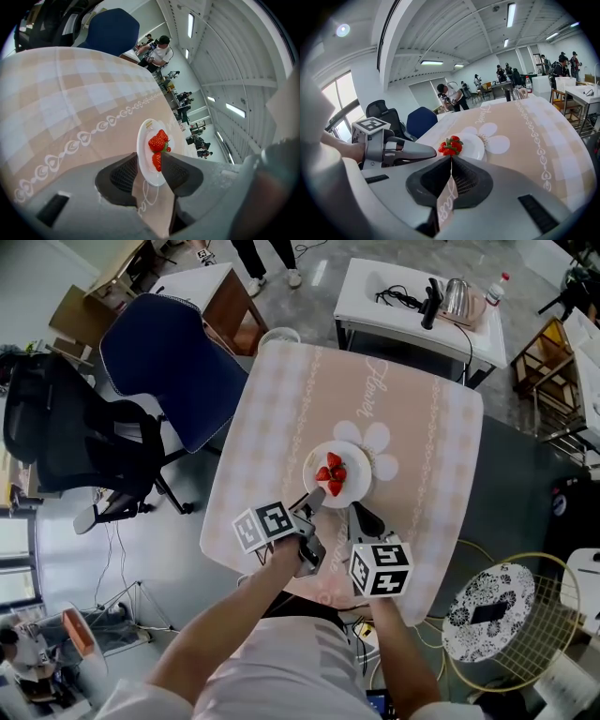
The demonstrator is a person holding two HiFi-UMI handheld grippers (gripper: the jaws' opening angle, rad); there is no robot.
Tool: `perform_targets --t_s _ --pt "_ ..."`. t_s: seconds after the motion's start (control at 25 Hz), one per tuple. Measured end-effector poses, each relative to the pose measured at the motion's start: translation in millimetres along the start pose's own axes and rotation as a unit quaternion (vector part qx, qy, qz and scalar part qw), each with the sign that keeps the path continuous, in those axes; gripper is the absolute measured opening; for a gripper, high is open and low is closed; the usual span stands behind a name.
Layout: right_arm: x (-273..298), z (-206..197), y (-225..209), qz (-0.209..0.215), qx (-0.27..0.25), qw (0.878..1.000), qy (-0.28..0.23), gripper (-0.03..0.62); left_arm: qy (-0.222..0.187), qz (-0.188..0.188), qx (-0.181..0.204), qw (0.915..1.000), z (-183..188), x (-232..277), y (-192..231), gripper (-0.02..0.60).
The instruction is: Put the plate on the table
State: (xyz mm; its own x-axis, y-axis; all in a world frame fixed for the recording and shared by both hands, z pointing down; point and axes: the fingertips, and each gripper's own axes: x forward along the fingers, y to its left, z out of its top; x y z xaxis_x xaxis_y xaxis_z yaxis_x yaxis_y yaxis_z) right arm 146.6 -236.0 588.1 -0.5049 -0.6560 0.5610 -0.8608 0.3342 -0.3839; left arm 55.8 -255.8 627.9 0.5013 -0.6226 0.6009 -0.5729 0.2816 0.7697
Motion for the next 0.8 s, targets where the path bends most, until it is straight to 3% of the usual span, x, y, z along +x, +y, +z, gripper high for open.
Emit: perform_targets --t_s 0.48,0.8 --pt "-17 -4 24 -0.026 -0.001 1.000 -0.016 0.005 0.014 -0.033 0.025 0.9990 -5 -24 -5 0.149" --pt "-28 1 48 -0.044 -0.007 0.999 -0.031 0.005 0.031 -0.066 0.099 0.9924 -4 -52 -20 0.147"
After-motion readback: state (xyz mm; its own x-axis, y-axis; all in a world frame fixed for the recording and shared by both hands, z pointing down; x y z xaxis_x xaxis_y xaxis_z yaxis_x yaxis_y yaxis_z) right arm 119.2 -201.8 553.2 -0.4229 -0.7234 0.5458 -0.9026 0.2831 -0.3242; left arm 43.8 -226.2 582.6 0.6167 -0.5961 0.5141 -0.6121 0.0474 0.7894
